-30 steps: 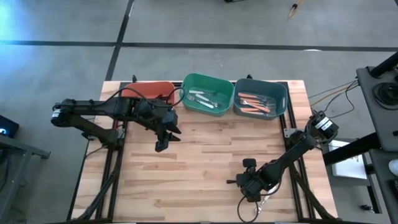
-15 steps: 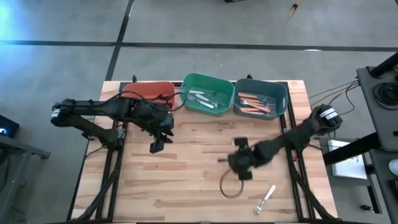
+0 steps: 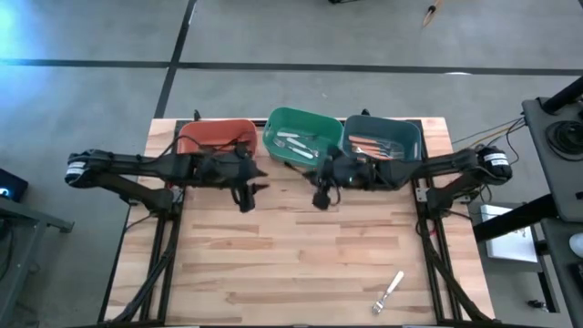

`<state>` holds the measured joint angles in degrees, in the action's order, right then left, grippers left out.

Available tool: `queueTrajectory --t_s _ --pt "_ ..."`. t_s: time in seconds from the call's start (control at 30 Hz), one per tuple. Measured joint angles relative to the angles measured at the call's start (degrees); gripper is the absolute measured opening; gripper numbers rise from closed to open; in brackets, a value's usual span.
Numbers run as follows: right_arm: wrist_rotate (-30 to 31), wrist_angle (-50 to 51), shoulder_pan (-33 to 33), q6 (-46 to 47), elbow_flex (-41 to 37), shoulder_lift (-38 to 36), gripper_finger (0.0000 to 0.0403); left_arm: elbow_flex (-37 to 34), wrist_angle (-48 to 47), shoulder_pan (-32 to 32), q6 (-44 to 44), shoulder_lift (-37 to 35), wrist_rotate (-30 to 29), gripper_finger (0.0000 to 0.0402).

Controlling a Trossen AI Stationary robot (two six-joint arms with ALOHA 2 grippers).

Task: Sort silverware by color (type)
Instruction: Put the black fork into the orange bin

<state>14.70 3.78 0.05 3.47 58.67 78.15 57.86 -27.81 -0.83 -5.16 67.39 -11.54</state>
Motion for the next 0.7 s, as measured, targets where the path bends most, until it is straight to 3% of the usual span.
queueTrajectory --t_s 0.17,0.27,0.4,0.5,0.7 --pt "0.74 -6.44 -4.54 -0.09 0.00 0.74 0.0009 -9.80 20.91 4.12 -3.90 -4.98 -4.66 0.0136" --pt "0.70 -11.55 -6.07 -0.49 0.00 2.04 0.0009 -14.55 29.57 6.11 -10.45 -6.89 -9.93 0.0136" --pt "0.47 -19.98 -7.15 -6.36 0.12 4.44 0.0009 -18.76 42.67 7.51 -15.62 -6.45 -12.65 0.0136" --pt "0.63 -21.57 -8.03 -10.01 2.12 7.03 0.0009 -19.04 49.18 7.64 -15.34 -4.05 -13.93 0.0136" --pt "3.43 -21.63 -10.39 -17.81 8.65 12.12 0.0009 -13.29 50.18 7.66 -10.90 -0.05 -20.30 0.0136"
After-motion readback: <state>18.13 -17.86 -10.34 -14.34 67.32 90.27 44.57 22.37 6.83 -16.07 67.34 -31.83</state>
